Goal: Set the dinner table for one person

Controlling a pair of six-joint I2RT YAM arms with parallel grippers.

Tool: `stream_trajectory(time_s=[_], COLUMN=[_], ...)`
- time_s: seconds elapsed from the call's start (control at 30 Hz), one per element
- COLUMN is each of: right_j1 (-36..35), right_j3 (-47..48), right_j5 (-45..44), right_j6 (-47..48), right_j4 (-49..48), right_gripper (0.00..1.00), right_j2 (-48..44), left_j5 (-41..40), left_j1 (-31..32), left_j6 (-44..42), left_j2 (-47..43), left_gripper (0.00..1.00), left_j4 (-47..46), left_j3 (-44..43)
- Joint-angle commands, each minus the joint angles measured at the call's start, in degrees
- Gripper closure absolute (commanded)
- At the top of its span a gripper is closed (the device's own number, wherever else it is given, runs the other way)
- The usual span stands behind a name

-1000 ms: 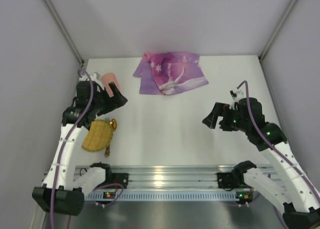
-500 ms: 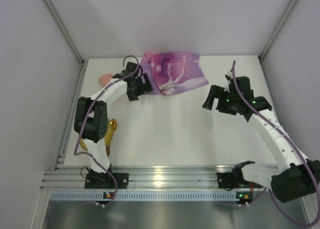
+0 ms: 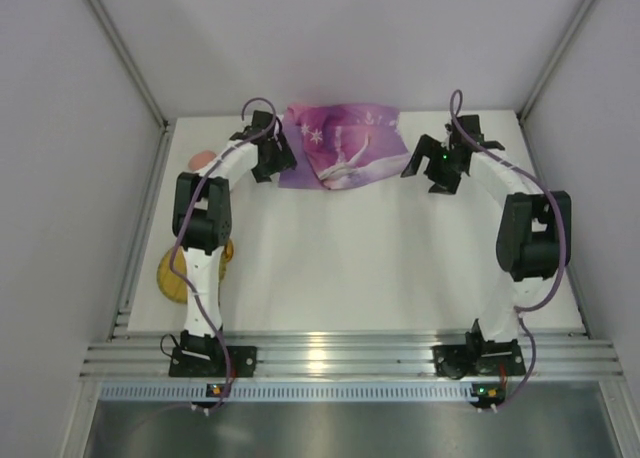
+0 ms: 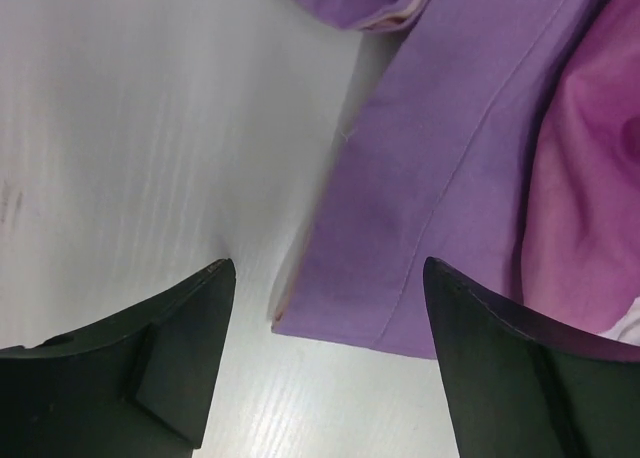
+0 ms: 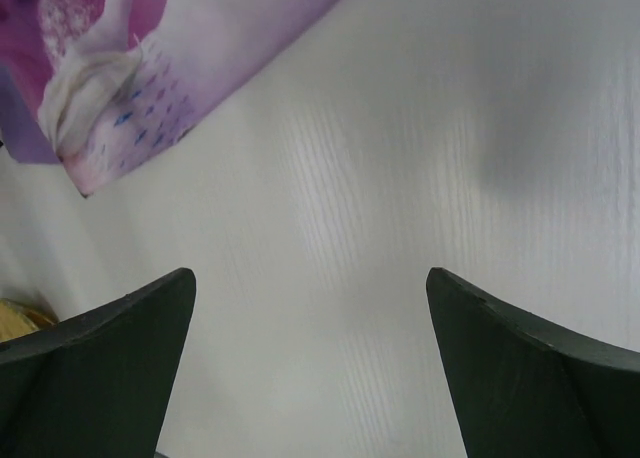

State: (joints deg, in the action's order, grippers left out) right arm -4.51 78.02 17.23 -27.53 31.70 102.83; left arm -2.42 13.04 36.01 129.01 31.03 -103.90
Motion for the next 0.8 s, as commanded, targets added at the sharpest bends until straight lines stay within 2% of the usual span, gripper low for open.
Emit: stream_trajectory(time_s=[0.0,0.2,0.3,0.33,0.4,0.43,0.5,0.6,0.67,0.7,0.77], right_j1=[0.6,1.1,1.1,1.2,1.1,1.1,1.2,1.1,0.9,0.8,0.6], right_j3=[7.7,19.8,23.9,24.9,27.4,28.3,30.2,31.7,33.1,33.4,34.5], right_j5=[2.3,3.3,3.4,3.1,2.5,1.8,0.6,0.3,1.8,3.2,4.2], right_j6=[-2.7,-6.0,-7.6,-8.0,-9.3,-10.3,-11.6,-15.4,-18.8,-19.7,-21.3], right_j4=[-5.4,-6.5,-7.1,-7.1,-7.0,-7.0,-7.6,-9.9,-11.7,-12.4,-13.3], right_gripper=[0.00,0.00,0.00,0.00,0.00,0.00,0.00,0.01,0.06,0.17,0.29], right_j2=[6.3,19.2,24.7,27.2,29.5,31.6,33.3,36.6,39.2,40.0,41.8], left_j5=[2.1,7.5,10.1,10.5,11.4,11.6,11.8,12.2,11.8,12.0,12.0], left_j1=[-0.2,1.8,2.3,2.5,2.6,2.7,2.7,2.7,2.7,2.6,2.6], left_j6=[-3.4,-6.3,-5.5,-5.3,-5.0,-4.8,-5.0,-5.3,-5.5,-5.8,-6.1], left_j2=[2.5,4.5,5.0,5.2,5.5,5.5,5.5,5.1,4.6,4.5,4.3], left_gripper=[0.19,0.31,0.40,0.47,0.53,0.60,0.64,0.79,0.93,0.97,1.00], left_j4=[-0.4,-2.1,-2.9,-3.2,-3.7,-3.7,-3.9,-3.9,-3.9,-3.8,-3.5], left_j3=[-2.4,-2.7,-2.6,-2.6,-2.5,-2.3,-2.3,-1.8,-1.2,-1.0,-1.0])
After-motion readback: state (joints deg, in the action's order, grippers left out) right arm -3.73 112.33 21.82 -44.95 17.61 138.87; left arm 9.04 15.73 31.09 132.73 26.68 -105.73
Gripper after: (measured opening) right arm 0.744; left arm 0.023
